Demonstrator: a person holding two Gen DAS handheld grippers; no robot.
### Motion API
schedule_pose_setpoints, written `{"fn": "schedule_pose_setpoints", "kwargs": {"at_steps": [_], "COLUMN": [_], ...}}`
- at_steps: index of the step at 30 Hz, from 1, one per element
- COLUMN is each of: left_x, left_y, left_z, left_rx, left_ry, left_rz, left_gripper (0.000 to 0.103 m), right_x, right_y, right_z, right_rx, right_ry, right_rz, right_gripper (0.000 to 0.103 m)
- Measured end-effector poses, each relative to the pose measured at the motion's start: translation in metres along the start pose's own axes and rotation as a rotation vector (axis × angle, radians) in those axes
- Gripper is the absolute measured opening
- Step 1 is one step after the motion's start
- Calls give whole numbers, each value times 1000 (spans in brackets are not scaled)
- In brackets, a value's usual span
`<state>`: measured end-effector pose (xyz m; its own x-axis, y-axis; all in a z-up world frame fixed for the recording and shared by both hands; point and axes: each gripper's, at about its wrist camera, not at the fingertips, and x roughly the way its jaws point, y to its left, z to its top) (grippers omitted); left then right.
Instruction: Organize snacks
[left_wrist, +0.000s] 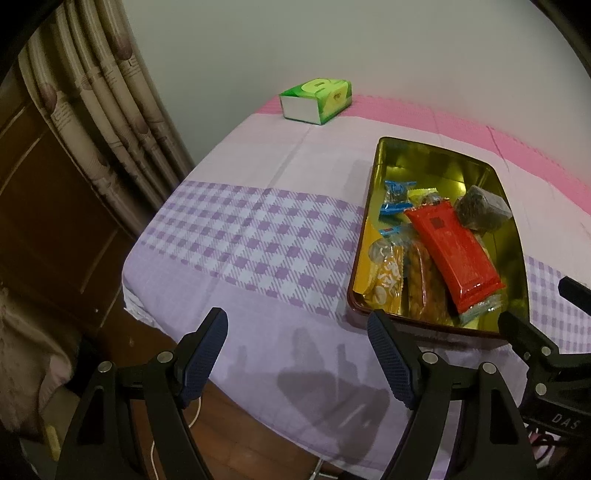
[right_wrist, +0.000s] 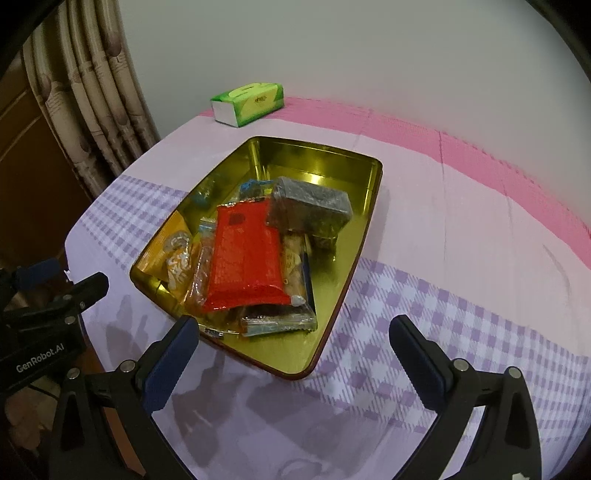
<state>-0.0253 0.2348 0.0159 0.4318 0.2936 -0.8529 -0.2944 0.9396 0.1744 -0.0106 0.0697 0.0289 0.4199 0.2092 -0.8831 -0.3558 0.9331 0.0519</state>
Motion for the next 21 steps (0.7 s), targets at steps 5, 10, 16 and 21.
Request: {"fn": "schedule_pose_setpoints", "kwargs": {"at_steps": [5,10,16,21], "left_x": [1,3,6,6], "left_y": [-2,-3,-2,-2], "left_z": [-1,0,0,0], "left_rx": [7,8,8,9], "left_ry": [5,16,25,26], "left_rz": [1,-2,-7,-7], "left_gripper": [78,78,78,78], "right_x": [0,0,1,2], "right_y": [0,0,4,9], "right_z": [-1,-1,-2,-4], "right_rx": [2,2,-6,-16], "right_ry": [-1,1,2,2], "right_rz": [2,1,2,3], "right_gripper": [102,102,102,102]}}
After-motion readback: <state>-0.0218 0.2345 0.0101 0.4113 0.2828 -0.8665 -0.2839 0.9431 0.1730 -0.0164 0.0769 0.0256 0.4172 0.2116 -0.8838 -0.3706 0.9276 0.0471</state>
